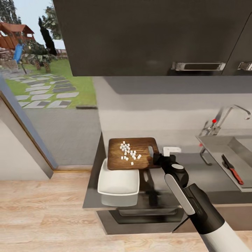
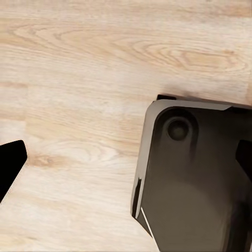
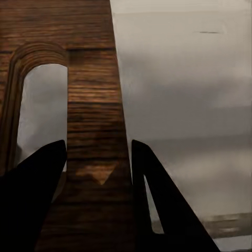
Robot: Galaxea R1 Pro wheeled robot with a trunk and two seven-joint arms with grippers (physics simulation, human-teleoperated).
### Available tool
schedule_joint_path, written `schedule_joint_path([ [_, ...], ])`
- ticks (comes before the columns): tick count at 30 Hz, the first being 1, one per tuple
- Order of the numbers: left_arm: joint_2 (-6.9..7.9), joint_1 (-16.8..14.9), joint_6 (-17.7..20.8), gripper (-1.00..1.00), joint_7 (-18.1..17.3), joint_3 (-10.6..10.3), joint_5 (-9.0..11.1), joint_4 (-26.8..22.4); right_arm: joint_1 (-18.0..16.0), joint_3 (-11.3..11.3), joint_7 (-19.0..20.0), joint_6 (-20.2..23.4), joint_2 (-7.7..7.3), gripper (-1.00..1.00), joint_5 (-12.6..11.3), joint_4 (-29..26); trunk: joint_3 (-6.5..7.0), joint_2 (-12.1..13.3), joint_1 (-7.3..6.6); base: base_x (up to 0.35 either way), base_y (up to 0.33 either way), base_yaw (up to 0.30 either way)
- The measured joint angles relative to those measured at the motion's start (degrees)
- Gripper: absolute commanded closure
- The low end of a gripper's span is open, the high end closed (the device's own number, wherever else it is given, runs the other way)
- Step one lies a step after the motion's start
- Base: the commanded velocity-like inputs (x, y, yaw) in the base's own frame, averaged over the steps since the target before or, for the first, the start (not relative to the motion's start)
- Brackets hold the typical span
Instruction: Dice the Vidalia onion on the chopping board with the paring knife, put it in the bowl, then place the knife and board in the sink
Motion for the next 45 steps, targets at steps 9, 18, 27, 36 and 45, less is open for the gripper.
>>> schedule_joint_path([
  [9,0.0,0.0,0.0,-1.0,0.0,0.0,0.0,0.0,0.0,0.0,0.0,-0.1,0.06,1.0,0.2,0.0,0.83,0.0,0.0,0.0,0.039,0.0],
  [18,0.0,0.0,0.0,-1.0,0.0,0.0,0.0,0.0,0.0,0.0,0.0,-0.1,0.1,1.0,0.4,0.0,1.66,0.0,0.0,0.0,0.0,0.0],
  [27,0.0,0.0,0.0,-1.0,0.0,0.0,0.0,0.0,0.0,0.0,0.0,-0.2,0.13,1.0,0.3,0.0,2.49,0.0,0.0,-0.037,0.091,0.0],
  [36,0.0,0.0,0.0,-1.0,0.0,0.0,0.0,0.0,0.0,0.0,0.0,-0.1,0.19,1.0,0.5,0.1,3.33,0.0,0.0,-0.001,0.003,0.0],
  [45,0.0,0.0,0.0,-1.0,0.0,0.0,0.0,0.0,0.0,0.0,0.0,-0.1,0.14,1.0,0.5,0.1,4.16,0.0,0.0,0.0,0.0,0.0],
])
